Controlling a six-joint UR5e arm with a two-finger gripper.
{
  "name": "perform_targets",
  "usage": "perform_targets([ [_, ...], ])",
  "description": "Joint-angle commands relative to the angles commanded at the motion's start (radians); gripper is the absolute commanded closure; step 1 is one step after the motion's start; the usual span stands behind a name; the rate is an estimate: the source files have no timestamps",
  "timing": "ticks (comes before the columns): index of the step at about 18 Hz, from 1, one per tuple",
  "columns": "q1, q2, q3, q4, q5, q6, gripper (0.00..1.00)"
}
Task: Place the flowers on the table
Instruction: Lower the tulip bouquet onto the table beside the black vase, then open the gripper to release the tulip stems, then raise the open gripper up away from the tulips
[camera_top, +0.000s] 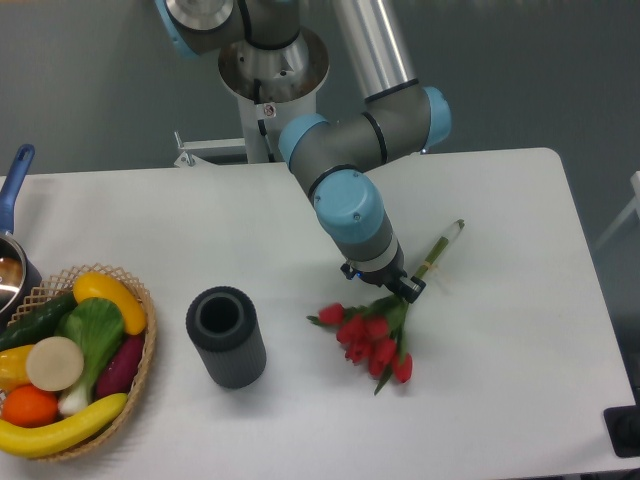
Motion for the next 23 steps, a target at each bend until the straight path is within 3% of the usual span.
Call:
perform_targets([
  [3,0.005,0.024,0.006,0.017,-0.076,-0.009,0.00],
  [8,0.038,0.139,0.057,0.026,-0.297,-0.067,0.00],
  [12,0.083,0.228,0.075,0.011,-0.341,-0.066,0.00],
  [13,0.098,0.250,0.081,-0.014,-0.345,-0.058,0.00],
  [15,0.136,0.282,0.126,-0.171,-0.350,0.038,0.00],
  [16,0.159,0.293,0.136,-0.214,-0.359,0.101,0.00],
  [23,0.342,0.359,0.118,-0.324,-0.413,0.504,0.00],
])
